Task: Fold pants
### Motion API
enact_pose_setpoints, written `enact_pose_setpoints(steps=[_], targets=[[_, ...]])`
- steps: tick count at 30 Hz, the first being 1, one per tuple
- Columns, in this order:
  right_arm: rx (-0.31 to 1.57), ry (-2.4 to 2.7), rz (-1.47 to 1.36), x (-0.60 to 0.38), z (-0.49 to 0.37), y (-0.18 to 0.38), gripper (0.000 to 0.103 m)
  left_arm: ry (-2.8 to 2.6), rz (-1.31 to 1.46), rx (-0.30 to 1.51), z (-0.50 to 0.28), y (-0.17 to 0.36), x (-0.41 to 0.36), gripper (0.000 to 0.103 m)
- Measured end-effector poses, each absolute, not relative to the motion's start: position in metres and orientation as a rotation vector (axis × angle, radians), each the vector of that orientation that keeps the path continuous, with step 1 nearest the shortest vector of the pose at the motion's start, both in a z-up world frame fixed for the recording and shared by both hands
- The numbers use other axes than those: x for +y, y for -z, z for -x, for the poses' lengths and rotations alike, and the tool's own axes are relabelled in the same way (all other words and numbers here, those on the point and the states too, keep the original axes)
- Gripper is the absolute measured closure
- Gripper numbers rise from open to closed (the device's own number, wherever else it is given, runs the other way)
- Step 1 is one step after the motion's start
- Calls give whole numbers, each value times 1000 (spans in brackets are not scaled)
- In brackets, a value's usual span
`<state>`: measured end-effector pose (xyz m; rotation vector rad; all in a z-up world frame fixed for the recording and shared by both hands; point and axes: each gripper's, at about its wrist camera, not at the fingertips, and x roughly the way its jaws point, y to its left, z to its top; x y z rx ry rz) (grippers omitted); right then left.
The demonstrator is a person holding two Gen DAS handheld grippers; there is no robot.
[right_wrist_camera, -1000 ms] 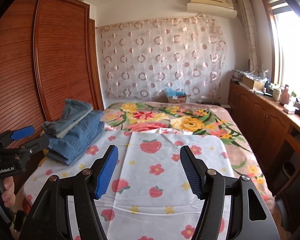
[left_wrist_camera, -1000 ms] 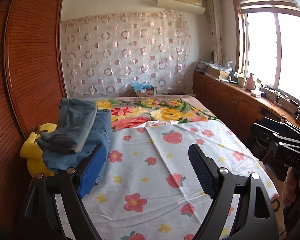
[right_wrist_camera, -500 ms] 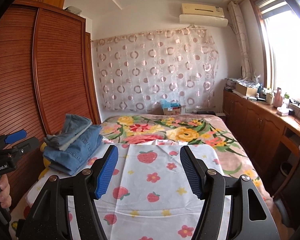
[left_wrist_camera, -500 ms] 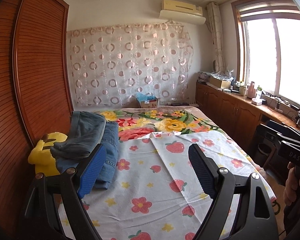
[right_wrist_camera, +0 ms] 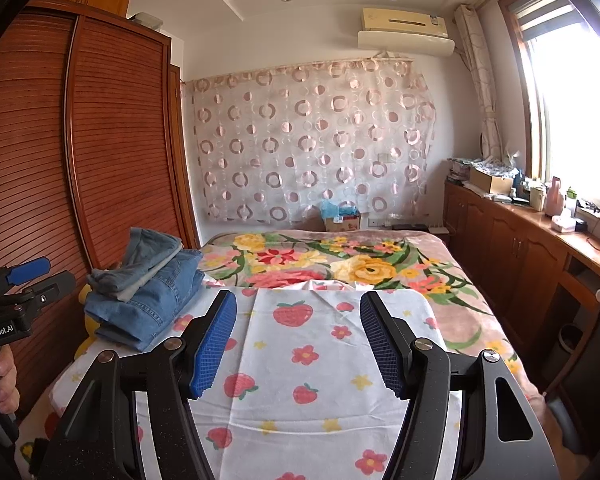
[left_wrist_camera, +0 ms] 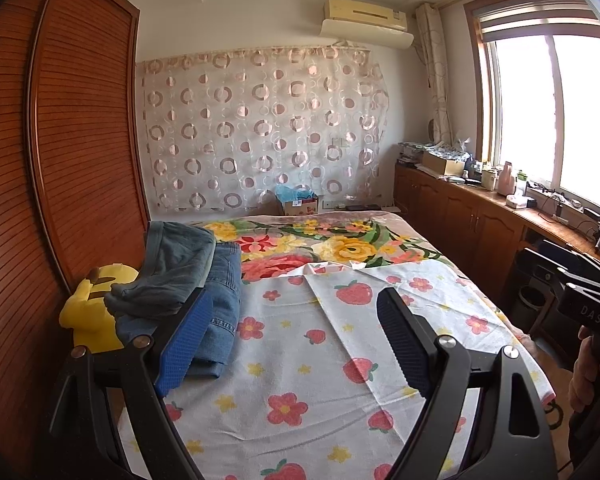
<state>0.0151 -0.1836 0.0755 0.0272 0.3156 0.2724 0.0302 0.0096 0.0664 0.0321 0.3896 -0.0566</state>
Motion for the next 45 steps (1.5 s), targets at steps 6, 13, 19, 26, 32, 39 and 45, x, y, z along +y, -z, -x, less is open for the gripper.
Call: enact_pose_setpoints(steps=[6,13,19,26,32,39,45], targets=[[316,-269,-26,-185,-14,-75,37,56,-32,390,-30,-67,10,18],[320,-271,-25,-185,-13,-73,37,56,-32,391,-31,-67,10,18],[318,-272,-23,-186,-13,-74,37,57,-32,393,-31,-68,10,18],[315,-278,-22,-188,-14,-74,37,56,-32,391,-31,-68,9,18],[316,-279,-23,-188,-14,-73,37,57,-33,392,-31,-69,9,18],[315,-279,-24,-188,-14,-73,37,56,-32,391,-31,-69,9,18],[316,-279,-26,-189,-14,-72,37,57,-32,392,-31,-70,8,18]])
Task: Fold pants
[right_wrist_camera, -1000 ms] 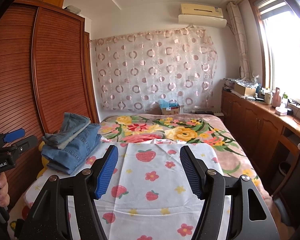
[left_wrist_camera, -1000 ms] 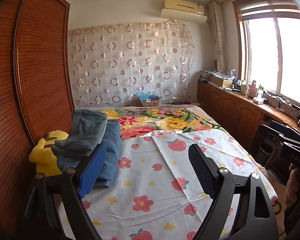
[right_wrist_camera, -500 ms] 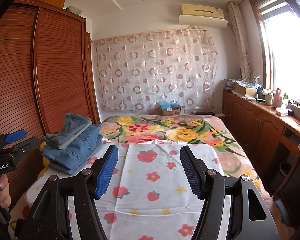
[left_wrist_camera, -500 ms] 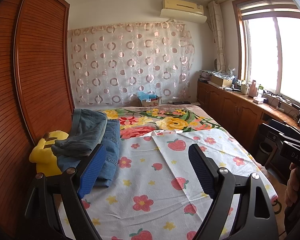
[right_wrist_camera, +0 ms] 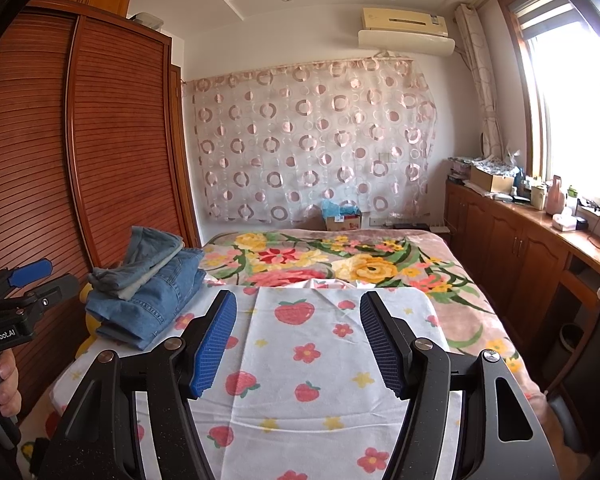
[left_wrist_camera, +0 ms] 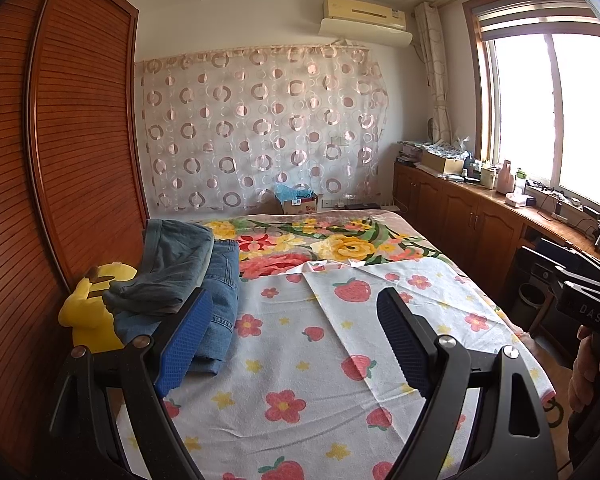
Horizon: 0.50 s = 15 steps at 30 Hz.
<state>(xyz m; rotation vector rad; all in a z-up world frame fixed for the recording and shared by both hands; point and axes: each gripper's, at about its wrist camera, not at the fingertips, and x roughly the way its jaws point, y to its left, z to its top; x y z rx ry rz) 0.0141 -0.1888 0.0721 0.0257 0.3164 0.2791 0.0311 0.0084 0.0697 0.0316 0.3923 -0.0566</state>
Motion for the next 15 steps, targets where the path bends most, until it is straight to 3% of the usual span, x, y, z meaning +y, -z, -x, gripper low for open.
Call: enact_pose_setpoints(steps=[15], targets=[[315,-278,-23,-189,-14,-72,37,57,-32,391,-31,-70,8,18]])
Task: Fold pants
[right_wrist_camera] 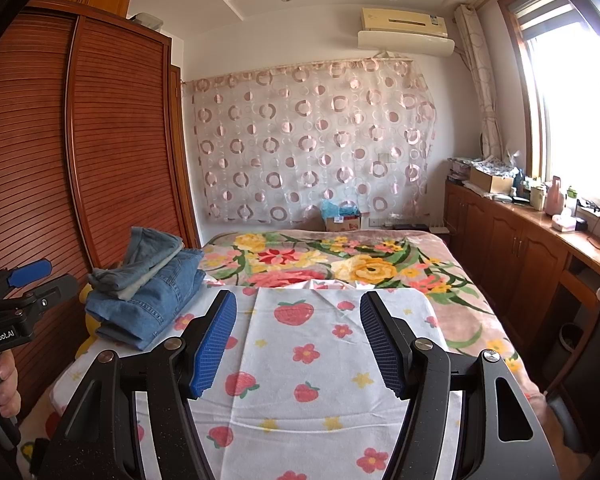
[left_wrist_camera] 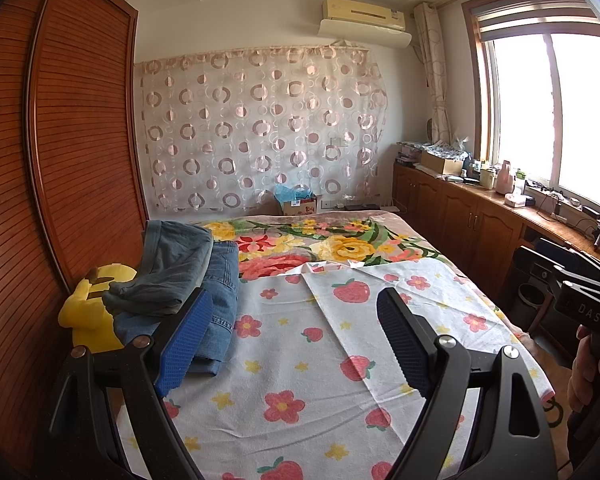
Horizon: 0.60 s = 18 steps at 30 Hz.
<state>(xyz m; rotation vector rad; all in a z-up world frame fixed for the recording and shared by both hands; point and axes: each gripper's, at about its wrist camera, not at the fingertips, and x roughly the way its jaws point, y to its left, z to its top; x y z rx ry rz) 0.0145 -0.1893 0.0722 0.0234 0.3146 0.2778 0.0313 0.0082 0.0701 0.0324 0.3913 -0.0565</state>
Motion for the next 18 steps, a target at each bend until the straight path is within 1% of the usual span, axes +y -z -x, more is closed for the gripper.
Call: enact_pose_setpoints(steps=[18], targets=[[313,-278,-24,-189,-15,-72,36,56,-32,391,-31,-70,8,18]])
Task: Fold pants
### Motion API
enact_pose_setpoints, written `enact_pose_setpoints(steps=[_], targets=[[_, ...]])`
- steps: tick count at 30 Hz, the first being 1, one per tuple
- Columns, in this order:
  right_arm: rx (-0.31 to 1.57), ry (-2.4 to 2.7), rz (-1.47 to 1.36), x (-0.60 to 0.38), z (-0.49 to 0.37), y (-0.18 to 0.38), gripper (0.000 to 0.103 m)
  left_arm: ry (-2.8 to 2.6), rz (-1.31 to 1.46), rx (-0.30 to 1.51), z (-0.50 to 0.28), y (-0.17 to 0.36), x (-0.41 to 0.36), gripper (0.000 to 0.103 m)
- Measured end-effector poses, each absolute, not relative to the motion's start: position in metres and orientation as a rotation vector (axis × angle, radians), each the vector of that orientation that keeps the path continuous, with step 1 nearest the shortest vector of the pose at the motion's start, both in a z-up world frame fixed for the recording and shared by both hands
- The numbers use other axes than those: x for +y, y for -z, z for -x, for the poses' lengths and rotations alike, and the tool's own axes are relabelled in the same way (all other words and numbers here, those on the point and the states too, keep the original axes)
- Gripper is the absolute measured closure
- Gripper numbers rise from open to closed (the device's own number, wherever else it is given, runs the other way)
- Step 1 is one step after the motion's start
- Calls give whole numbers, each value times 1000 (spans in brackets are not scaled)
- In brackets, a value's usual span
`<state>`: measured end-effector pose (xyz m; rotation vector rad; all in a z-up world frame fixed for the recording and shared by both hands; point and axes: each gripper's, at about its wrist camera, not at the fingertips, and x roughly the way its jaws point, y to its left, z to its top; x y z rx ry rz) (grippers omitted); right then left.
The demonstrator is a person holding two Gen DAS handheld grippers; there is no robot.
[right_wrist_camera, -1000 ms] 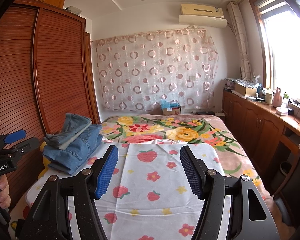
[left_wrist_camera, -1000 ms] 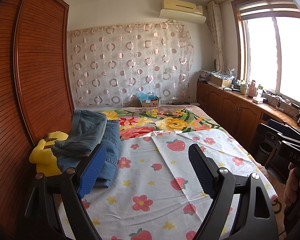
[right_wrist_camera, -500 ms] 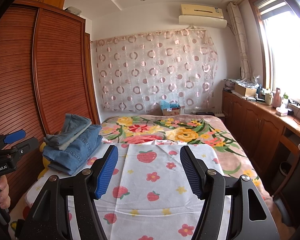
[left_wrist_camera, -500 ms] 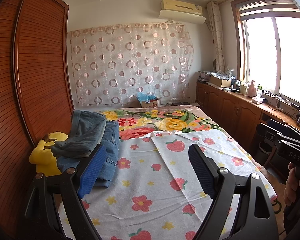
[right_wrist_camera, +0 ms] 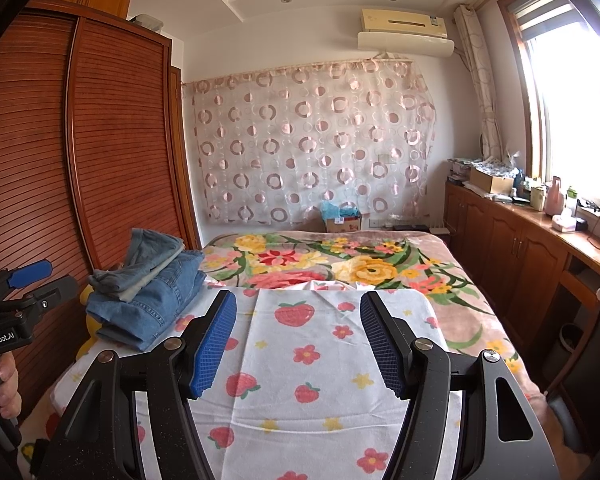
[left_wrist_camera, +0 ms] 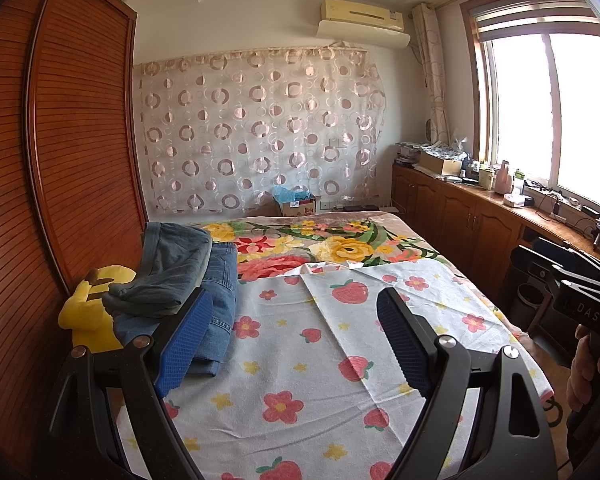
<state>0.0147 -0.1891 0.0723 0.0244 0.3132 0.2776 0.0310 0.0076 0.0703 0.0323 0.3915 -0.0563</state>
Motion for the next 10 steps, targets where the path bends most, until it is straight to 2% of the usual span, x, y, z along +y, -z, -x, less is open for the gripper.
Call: enact_pose_setpoints(steps=[10], targets=[[312,-276,-25,-189,-14,-72,36,58,-32,392,-31,-70,7,18]])
